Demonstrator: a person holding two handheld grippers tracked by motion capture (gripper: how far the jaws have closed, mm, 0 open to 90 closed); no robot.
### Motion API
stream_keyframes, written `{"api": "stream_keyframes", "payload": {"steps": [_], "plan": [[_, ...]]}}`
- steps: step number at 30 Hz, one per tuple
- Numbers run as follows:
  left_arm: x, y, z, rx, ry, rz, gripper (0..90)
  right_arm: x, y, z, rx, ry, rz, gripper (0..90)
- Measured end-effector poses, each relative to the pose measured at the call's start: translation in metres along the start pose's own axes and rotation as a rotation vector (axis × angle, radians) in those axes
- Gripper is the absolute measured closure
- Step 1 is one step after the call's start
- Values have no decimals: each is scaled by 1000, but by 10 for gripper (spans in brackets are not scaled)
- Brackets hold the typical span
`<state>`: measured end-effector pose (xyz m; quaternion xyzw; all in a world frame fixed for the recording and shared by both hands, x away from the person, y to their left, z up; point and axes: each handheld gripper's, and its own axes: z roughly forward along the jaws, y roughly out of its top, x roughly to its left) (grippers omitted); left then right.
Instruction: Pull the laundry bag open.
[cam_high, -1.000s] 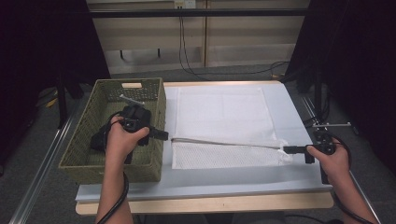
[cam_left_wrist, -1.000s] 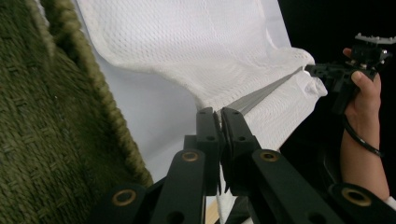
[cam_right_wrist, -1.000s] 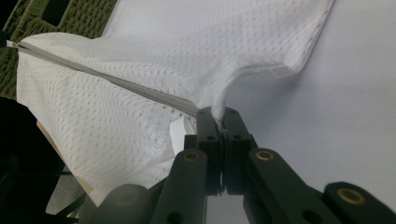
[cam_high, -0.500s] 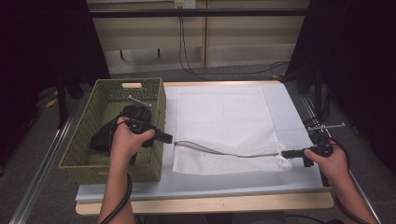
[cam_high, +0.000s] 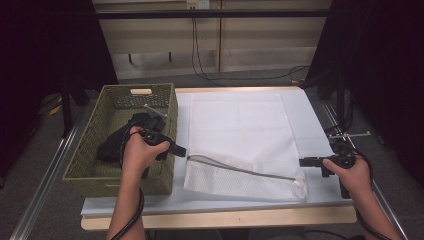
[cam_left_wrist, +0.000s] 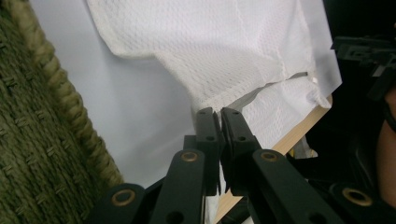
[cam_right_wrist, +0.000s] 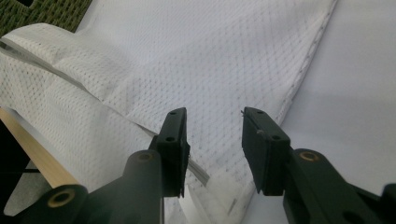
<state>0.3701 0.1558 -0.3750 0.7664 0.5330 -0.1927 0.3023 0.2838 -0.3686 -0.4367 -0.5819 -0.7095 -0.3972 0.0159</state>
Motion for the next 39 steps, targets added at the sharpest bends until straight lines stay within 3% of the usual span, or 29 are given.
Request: {"api": "stream_keyframes", "payload": {"steps": [2,3,5,7,9,11,15,26,29,30,32,35,39], "plan": [[-1,0,3,-9,26,2,864,1,0,1,-3,10,3,621],[-1,1,2,10,13,5,864,1,0,1,-7,11,6,622],[-3,0,4,3,27,8,864,2,0,1,-7,6,6,618],[-5,1,4,8,8,12,863,3,0,2,-6,13,0,602],[-6,1,6,22,7,27,862,2,0,3,-10,12,1,585],[-9,0,9,5,18,15,861,3,0,3,-11,12,2,578],[-12,2,16,50,-5,41,857,3,1,3,-21,16,-4,546],[-18,5,30,74,-12,68,767,7,2,5,-24,22,-24,498],[-20,5,33,48,9,66,709,8,2,7,-24,25,-33,487],[-19,6,32,60,-7,75,696,9,2,7,-26,22,-43,480],[-20,5,32,17,19,100,628,10,2,9,-26,24,-52,480],[-18,6,30,1,7,126,576,13,3,12,-30,21,-71,447],[-16,6,32,-23,32,161,502,16,4,16,-30,15,-96,432]]}}
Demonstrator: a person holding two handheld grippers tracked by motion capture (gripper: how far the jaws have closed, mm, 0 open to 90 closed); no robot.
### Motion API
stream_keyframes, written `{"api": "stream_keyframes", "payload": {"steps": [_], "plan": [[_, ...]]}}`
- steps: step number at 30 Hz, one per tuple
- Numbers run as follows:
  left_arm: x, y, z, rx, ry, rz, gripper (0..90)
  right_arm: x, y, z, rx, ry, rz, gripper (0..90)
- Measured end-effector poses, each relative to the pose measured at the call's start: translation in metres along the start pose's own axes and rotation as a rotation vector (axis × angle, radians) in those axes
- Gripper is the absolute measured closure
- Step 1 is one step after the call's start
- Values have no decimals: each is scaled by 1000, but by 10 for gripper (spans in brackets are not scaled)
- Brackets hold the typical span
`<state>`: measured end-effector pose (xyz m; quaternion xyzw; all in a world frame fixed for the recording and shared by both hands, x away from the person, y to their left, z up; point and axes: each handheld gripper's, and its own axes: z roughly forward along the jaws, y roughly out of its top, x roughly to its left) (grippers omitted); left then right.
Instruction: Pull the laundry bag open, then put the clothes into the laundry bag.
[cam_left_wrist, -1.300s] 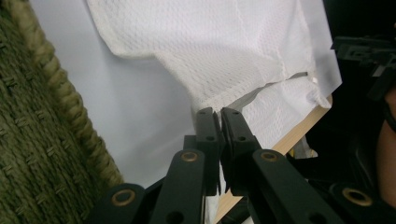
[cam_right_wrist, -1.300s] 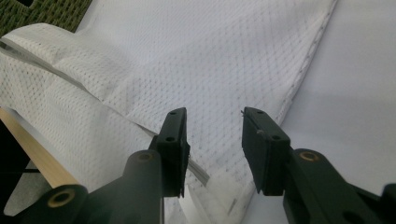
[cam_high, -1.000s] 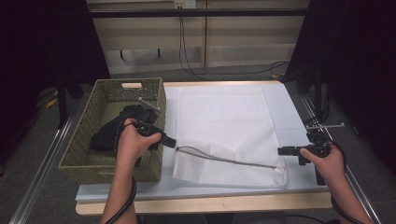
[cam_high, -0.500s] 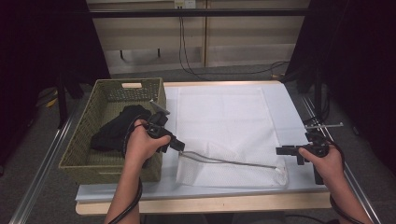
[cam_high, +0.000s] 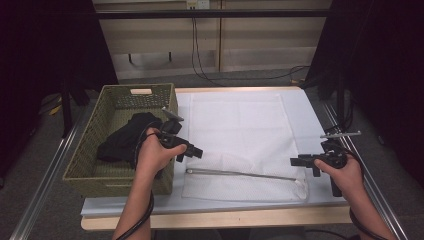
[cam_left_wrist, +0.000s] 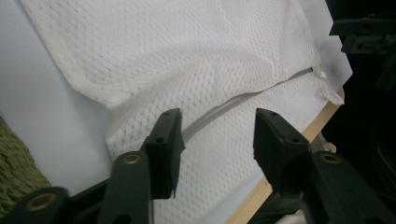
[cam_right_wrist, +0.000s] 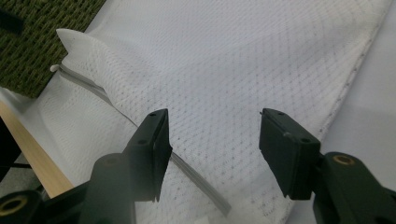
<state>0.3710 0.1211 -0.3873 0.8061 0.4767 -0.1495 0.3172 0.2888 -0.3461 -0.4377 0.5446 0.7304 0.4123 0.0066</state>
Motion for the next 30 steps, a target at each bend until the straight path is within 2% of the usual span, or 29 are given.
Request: {"api": "stream_keyframes", "payload": {"steps": [1,3,4,5,6,8,9,11,12,14,18,22,23,26,28,30], "plan": [[0,0,1,-1,4,24,489,1,0,1,-2,-2,-10,417],[0,1,2,-13,12,29,446,2,1,3,-5,-8,-21,411],[-3,1,5,-41,18,-15,442,4,2,4,2,-7,-28,406],[0,2,4,-13,5,11,422,4,2,5,12,-5,-33,396],[0,2,4,-27,27,26,403,5,2,6,7,-14,-39,390],[1,2,4,-40,36,46,370,7,3,8,12,-16,-48,370],[0,2,6,-58,37,23,339,8,3,9,13,-14,-57,351],[2,3,4,-48,32,32,313,10,4,12,20,-21,-70,316],[-1,3,7,-86,25,-11,311,11,4,14,30,-24,-73,307],[1,4,5,-58,14,28,275,12,4,17,39,-37,-88,287],[1,5,7,-66,10,24,227,15,6,22,53,-45,-120,268],[-2,5,8,-102,8,-6,194,20,7,25,40,-58,-156,237],[-1,5,7,-85,5,20,188,21,7,26,40,-55,-166,233],[-1,6,8,-81,8,29,160,25,7,30,50,-52,-195,232],[-2,7,7,-89,5,45,137,27,7,31,17,-34,-195,255],[-4,7,7,-105,15,58,128,29,7,32,35,-18,-207,246]]}}
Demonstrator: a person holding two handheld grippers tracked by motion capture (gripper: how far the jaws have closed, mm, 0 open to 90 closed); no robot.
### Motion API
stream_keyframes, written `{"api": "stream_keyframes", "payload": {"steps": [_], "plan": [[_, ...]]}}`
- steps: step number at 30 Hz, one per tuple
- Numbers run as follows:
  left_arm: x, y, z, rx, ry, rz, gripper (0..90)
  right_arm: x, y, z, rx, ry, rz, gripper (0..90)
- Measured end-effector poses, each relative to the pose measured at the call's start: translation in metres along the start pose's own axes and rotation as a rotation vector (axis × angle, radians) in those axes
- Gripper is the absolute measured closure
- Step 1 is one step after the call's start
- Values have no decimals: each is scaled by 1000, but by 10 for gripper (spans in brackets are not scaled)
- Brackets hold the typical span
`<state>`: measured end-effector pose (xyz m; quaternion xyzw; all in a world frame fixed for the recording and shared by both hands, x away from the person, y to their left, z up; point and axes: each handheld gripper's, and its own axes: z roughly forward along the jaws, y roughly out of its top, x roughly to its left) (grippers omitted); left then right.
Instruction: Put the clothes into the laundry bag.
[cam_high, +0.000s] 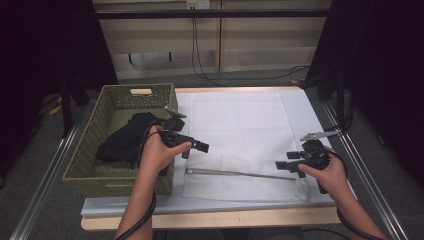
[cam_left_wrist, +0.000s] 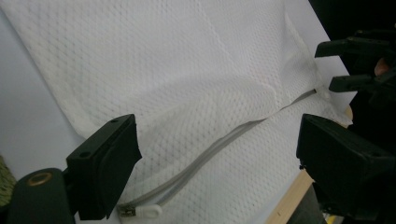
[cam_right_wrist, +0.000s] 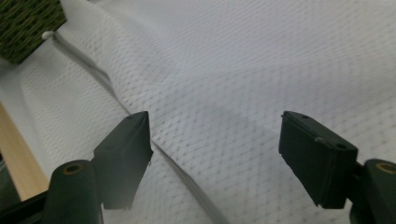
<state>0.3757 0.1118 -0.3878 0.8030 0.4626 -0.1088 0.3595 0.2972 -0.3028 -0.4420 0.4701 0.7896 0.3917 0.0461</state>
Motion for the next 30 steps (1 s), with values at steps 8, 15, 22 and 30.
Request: {"api": "stream_keyframes", "payload": {"steps": [8,15,22,30], "plan": [[-1,0,1,3,2,7,110,11,4,9,2,44,-47,269],[-1,0,1,-3,-2,7,98,25,9,24,30,85,-97,340],[-1,1,2,-8,4,13,80,38,12,37,46,118,-169,408],[-5,1,6,-27,3,-11,76,51,18,43,33,142,-230,580]]}}
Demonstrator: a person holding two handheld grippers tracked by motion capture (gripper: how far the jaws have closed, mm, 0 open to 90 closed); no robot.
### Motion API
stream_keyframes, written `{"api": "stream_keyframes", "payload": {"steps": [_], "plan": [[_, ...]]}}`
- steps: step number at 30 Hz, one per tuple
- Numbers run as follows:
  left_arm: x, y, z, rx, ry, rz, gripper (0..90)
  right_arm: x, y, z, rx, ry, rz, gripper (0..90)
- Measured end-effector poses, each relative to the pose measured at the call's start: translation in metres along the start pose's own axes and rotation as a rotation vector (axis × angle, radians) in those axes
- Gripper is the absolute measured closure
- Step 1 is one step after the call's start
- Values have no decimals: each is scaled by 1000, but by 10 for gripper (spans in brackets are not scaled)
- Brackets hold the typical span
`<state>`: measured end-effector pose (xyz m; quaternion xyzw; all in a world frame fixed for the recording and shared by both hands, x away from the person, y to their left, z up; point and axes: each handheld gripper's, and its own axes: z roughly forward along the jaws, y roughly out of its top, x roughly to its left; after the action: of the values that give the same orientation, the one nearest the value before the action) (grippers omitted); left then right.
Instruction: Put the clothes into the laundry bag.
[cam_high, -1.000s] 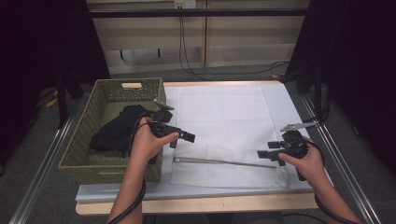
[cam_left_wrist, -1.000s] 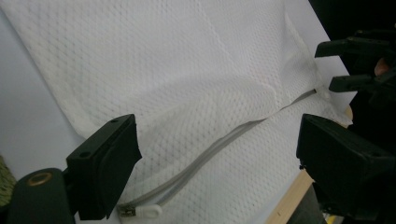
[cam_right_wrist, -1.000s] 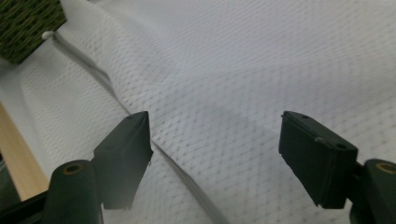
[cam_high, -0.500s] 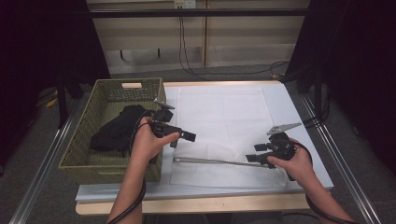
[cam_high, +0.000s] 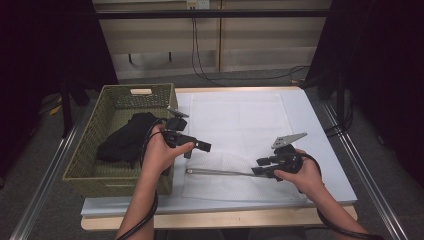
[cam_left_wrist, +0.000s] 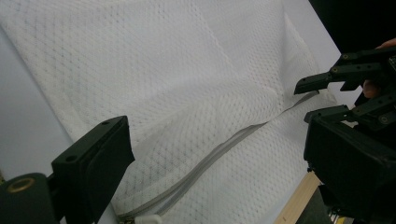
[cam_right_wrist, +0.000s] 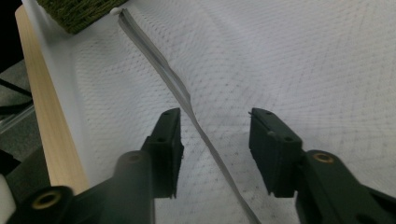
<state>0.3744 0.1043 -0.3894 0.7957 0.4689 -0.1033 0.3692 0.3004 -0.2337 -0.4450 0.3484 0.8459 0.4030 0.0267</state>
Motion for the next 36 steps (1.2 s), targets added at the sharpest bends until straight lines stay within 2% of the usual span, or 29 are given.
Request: {"api": "stream_keyframes", "payload": {"steps": [2,3,5,15,18,21,22,23,27,28,29,30,33,34,35,36], "plan": [[0,0,0,-1,3,-2,77,3,2,3,-3,10,-4,602],[2,0,-1,16,3,30,76,4,3,5,1,14,-10,609],[2,0,-1,20,0,27,77,7,4,12,9,30,-23,642],[3,0,-1,26,-16,34,79,11,11,50,49,90,-57,670],[3,0,-2,20,-20,28,79,10,9,56,60,75,-75,671],[3,0,-2,22,-14,30,80,6,8,57,62,38,-75,674],[3,0,-2,24,-16,29,80,5,7,56,64,37,-59,678],[3,0,-1,26,-14,31,80,2,7,56,66,26,-71,678],[3,0,0,32,-12,29,82,-3,5,54,59,-4,-61,686],[3,0,0,35,-12,31,82,-3,5,54,60,-3,-66,685],[2,0,1,21,-10,10,83,-4,5,54,56,-5,-72,687],[3,0,1,36,-8,28,83,-3,4,54,58,-10,-73,691],[3,0,1,36,-6,36,84,0,4,52,75,-15,-100,716],[1,0,2,14,-5,8,84,1,4,51,89,-21,-116,719],[3,0,0,39,-9,42,84,2,4,50,96,-20,-117,725],[3,0,0,37,-6,39,86,2,4,50,92,-18,-124,732]]}}
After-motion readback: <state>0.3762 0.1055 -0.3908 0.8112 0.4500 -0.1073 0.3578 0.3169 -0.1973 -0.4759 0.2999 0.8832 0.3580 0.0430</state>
